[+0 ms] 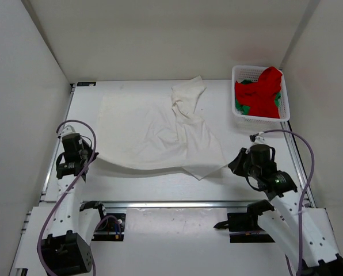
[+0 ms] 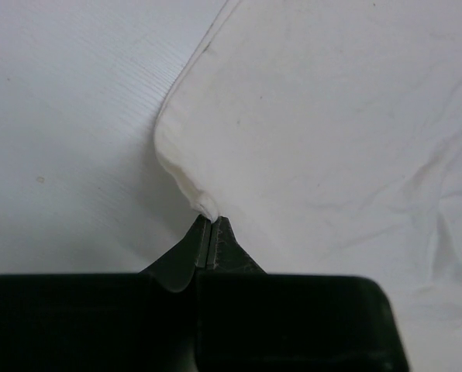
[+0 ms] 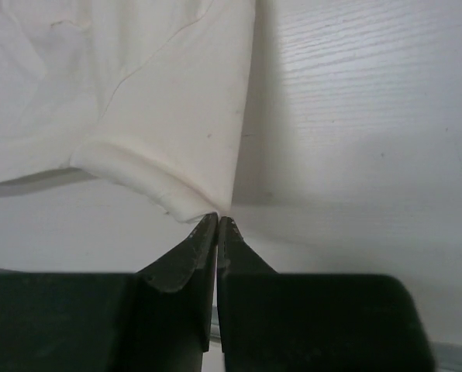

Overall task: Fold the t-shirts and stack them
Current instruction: Flatten out the tshirt

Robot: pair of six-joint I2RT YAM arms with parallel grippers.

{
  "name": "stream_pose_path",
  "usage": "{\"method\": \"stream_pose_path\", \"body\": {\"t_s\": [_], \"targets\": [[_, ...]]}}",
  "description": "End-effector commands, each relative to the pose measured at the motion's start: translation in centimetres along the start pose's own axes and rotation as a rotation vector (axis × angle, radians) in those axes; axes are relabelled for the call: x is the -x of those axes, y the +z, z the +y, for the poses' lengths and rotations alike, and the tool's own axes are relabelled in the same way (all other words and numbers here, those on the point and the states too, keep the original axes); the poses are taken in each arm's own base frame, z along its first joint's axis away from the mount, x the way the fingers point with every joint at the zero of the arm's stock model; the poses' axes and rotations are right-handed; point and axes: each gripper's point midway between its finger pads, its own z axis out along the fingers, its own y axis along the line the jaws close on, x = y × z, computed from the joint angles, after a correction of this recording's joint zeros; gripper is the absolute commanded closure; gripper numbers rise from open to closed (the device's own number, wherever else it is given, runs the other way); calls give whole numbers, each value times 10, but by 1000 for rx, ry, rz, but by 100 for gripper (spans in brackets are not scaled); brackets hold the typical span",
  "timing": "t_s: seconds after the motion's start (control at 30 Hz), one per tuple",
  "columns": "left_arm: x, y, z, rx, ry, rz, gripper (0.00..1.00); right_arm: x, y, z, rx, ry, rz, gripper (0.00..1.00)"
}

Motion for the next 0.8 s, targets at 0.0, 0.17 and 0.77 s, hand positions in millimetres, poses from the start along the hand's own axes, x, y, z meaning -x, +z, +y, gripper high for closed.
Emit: {"method": "stream_pose_path", "body": {"t_s": [0.0,0.17,0.77], "targets": [[18,-17,-17,-47,58,-50,100,-7,-24,11,19,71,6,100],[8,3,-23,-143,-74,30,100,-8,-21,12,-3,19,29,100],[212,-167,-207,-732,-107,-305,100,209,-164,77,62,-91,-538,100]]}}
